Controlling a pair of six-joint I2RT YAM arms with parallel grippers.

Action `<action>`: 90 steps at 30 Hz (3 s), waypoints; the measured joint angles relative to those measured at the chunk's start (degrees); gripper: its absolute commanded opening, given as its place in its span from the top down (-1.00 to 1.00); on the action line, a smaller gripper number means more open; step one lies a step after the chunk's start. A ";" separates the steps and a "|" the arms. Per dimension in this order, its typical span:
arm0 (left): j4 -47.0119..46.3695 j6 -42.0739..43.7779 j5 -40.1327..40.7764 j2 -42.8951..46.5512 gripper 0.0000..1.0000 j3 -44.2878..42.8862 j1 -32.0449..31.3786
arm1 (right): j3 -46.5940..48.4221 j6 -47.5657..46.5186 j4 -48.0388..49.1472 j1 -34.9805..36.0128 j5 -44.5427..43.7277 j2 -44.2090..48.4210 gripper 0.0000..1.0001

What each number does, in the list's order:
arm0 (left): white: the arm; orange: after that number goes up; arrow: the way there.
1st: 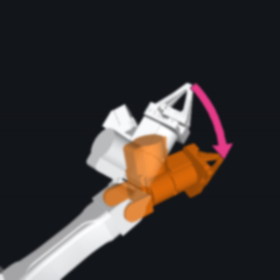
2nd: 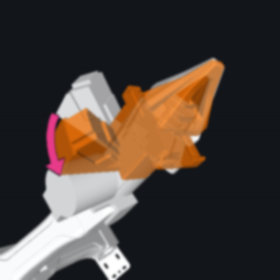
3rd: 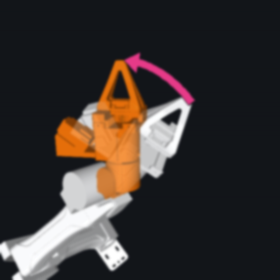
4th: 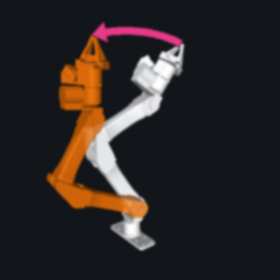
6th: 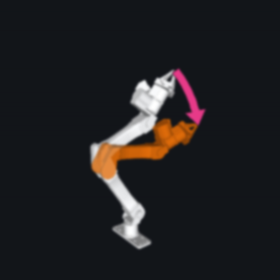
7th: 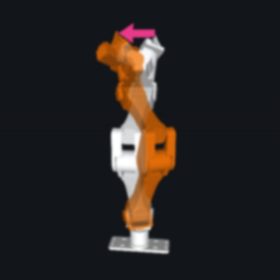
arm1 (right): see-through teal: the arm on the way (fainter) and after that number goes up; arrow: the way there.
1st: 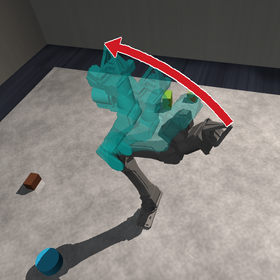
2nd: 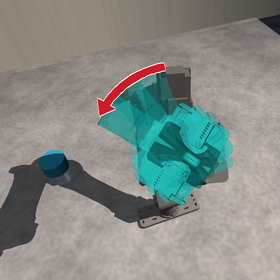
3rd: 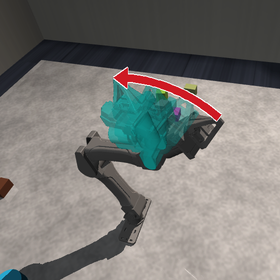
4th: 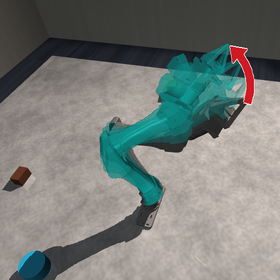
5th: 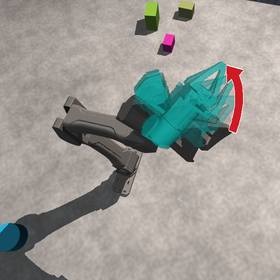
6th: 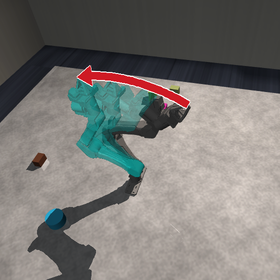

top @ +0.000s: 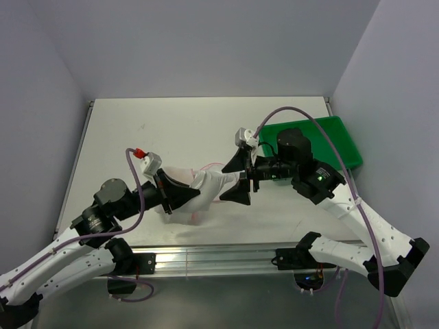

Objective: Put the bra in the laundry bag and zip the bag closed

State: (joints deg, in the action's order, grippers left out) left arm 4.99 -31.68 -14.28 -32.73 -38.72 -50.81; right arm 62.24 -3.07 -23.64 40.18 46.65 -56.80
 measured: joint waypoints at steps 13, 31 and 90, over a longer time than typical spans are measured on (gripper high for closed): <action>-8.52 -1.22 -5.44 -5.38 1.00 0.11 0.00 | 4.63 -1.95 -0.17 2.43 -0.28 -8.11 -0.99; -9.99 -1.79 -5.79 -6.27 1.00 0.48 -0.24 | -5.27 1.25 9.73 5.01 5.09 -6.32 -0.38; 21.00 -2.21 59.17 -50.69 1.00 -12.50 -14.88 | -21.03 30.60 4.63 -3.10 -50.36 24.83 1.00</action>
State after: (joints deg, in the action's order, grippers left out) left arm 26.00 -33.89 44.88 -83.42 -51.22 -65.69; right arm 41.21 27.53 -19.00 37.08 -3.70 -31.97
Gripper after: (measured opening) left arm 0.029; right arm 0.098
